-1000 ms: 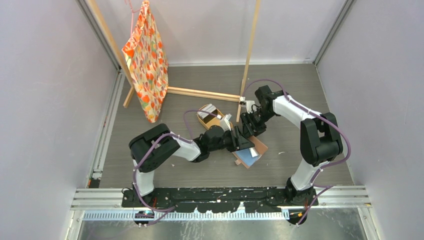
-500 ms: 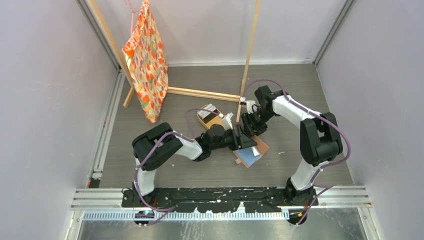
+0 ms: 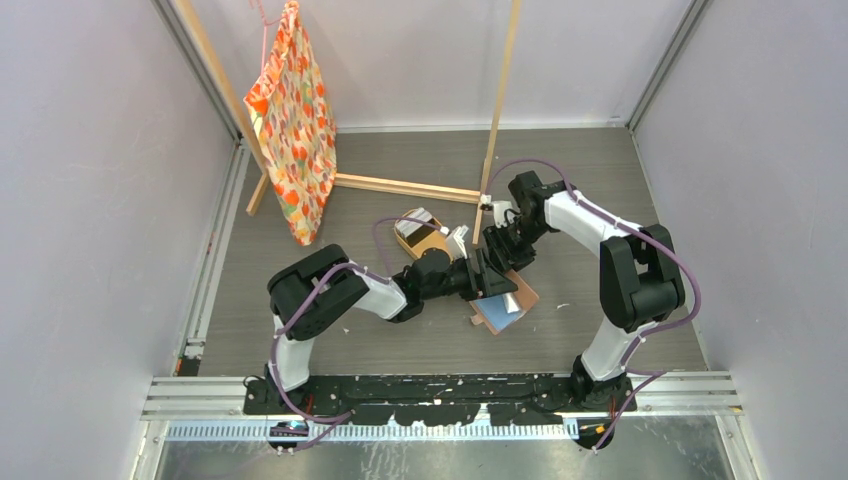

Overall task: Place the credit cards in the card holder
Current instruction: Open the card holder at the center of the board.

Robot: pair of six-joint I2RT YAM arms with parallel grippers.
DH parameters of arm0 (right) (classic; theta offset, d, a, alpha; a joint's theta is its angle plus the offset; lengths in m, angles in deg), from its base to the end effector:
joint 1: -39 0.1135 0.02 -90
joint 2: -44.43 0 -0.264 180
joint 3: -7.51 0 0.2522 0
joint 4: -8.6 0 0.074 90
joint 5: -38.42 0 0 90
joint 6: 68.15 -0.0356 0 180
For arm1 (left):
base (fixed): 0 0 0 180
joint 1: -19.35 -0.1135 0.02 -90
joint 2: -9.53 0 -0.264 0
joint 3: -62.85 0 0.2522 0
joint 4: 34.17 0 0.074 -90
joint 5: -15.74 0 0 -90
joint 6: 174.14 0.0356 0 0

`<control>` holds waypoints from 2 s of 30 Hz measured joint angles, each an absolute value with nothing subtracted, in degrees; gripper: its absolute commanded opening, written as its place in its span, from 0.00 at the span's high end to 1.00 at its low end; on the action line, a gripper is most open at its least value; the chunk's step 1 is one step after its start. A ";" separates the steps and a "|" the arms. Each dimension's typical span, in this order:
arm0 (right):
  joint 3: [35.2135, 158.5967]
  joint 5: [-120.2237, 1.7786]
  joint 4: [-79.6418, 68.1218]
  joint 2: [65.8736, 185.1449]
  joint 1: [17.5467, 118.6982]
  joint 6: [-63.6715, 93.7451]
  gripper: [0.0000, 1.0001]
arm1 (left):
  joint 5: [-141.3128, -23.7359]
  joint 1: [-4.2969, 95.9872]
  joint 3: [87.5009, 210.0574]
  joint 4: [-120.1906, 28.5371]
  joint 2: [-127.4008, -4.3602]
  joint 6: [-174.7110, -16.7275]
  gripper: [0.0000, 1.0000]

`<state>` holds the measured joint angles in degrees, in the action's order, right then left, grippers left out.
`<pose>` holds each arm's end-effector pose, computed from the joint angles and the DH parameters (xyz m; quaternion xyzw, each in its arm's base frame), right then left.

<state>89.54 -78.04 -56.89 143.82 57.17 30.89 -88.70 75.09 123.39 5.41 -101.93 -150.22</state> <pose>0.2962 0.1139 0.1937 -0.2424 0.9409 0.2325 0.0423 0.2077 -0.3207 0.1421 0.0102 0.7714 -0.5967 0.2207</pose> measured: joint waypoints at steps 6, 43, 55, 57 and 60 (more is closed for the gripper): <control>89.67 -78.04 -57.00 143.82 57.24 30.67 0.63 | -88.81 75.09 123.37 5.76 -101.93 -150.22 0.25; 90.07 -72.58 -56.67 143.82 52.12 32.14 0.52 | -86.45 75.55 120.03 -3.07 -94.48 -146.86 0.60; 90.17 -67.83 -59.47 143.93 50.74 35.72 0.45 | -83.24 75.88 122.94 -18.48 -94.90 -143.73 0.62; 90.17 -67.00 -59.77 144.04 50.74 36.18 0.39 | -82.51 75.94 123.39 -20.82 -95.01 -143.25 0.62; 90.17 -65.71 -59.97 144.06 50.70 36.81 0.36 | -81.22 75.97 124.03 -24.03 -95.25 -142.18 0.62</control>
